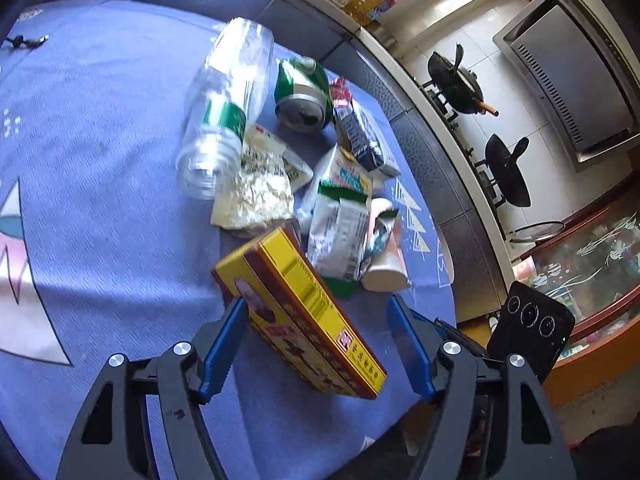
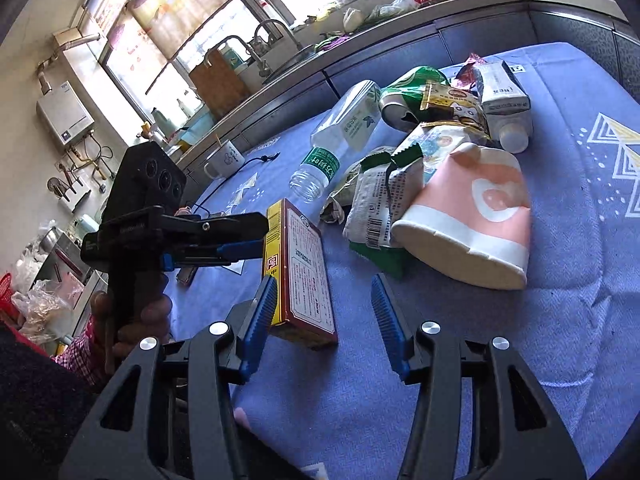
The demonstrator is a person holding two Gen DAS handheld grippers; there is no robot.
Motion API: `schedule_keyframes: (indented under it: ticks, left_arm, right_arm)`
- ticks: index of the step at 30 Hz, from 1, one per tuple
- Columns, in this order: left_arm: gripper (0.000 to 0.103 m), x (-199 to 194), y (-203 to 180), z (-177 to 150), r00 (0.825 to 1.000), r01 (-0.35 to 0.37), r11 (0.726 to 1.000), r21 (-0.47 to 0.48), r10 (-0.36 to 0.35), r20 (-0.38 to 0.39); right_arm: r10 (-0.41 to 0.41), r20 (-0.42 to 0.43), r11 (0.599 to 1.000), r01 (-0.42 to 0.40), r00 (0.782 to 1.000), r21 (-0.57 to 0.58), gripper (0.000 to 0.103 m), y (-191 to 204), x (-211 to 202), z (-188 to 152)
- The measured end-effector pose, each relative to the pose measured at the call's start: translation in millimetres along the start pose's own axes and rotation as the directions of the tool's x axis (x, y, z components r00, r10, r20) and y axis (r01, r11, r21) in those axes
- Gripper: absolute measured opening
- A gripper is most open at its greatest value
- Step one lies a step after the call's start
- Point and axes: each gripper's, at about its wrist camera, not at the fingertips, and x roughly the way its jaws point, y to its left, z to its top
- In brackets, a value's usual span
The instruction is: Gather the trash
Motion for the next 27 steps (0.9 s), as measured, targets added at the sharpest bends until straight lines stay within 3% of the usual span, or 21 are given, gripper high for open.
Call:
schedule_keyframes:
  ticks: [2,5,9,12,15,18,21,23,24,27]
  left_arm:
    - [0.071,5,-2,-3,1.0,0.006,1.0,-0.016,-0.006,-0.026]
    - [0.071,10,-4,-6,0.999,-0.006,1.0,-0.014,0.005,-0.039]
    - [0.061,11,1,-6,0.996,-0.082,0.997,-0.01,0.081,-0.04]
    - [0.06,12,5,-6,0.996,-0.082,0.996,-0.025,0.081,-0.045]
    - [0.05,15,5,-6,0.991,-0.125,0.992,0.012,0.126,-0.05]
    - [0.036,16,9,-8,0.988,-0.139,0.99,0.016,0.14,-0.06]
    - [0.034,12,15,-10,0.992,-0.115,0.993,0.005,0.115,-0.054]
    - [0.031,6,16,-12,0.993,-0.106,0.994,0.015,0.107,-0.043]
    - [0.028,3,15,-12,0.994,-0.098,0.995,0.022,0.099,-0.039]
    - [0.023,-14,4,-12,0.998,-0.061,0.996,0.065,0.062,-0.014]
  right_arm:
    - [0.037,-0.013,0.999,-0.037,0.999,-0.004,0.049,4,5,1]
    - [0.17,-0.069,0.984,-0.173,0.983,-0.046,0.049,18,18,6]
    - [0.186,-0.025,0.978,-0.187,0.982,-0.091,0.049,15,5,19]
    - [0.067,0.065,0.997,-0.064,0.996,-0.049,0.049,-10,-14,37]
    - [-0.086,0.113,0.996,0.087,0.99,-0.005,0.049,-32,-20,57]
    - [-0.178,0.102,0.983,0.182,0.979,-0.031,0.049,-37,-10,72]
    - [-0.241,0.057,0.965,0.245,0.969,-0.097,0.049,-38,13,82]
    - [-0.24,0.007,0.962,0.239,0.971,-0.131,0.028,-32,29,81]
    - [-0.23,-0.009,0.965,0.227,0.973,-0.134,0.007,-30,32,80]
    - [-0.123,0.027,0.985,0.126,0.992,-0.118,0.002,-18,19,80]
